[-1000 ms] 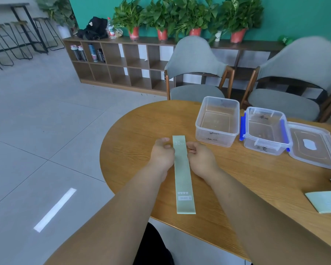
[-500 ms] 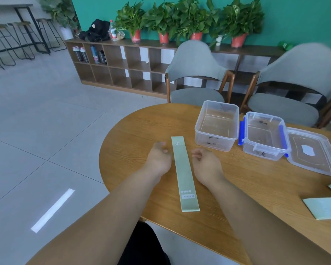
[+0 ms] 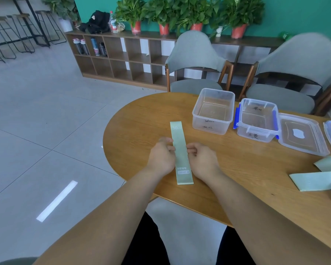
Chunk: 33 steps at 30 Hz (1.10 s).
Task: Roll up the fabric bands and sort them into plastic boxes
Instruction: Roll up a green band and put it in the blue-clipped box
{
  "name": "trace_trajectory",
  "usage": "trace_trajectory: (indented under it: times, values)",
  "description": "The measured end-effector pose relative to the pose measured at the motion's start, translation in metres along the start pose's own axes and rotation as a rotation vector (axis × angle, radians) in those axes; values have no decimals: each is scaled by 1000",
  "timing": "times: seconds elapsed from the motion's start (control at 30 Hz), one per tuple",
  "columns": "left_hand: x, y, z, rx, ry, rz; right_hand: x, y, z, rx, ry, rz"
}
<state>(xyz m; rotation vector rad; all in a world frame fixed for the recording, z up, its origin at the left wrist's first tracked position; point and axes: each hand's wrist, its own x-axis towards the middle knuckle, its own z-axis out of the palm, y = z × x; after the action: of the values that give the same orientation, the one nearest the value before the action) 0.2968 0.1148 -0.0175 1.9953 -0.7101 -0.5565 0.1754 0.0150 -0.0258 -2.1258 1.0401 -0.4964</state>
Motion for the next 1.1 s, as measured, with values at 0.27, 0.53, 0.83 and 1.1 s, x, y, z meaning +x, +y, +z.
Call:
trace_trajectory:
  times: [0.27,0.53,0.83,1.1]
  values:
    - [-48,-11,-11,209,72,141,-44,12,-17,-99,50,-93]
    - [-71,-39,-2,219,95,429,-68,39,-8,13,113,-385]
    - [-70,-57,-7,172,76,590,-73,41,-10,-97,-22,-501]
    - [-80,-55,-4,132,102,613,-71,47,-7,-89,-20,-543]
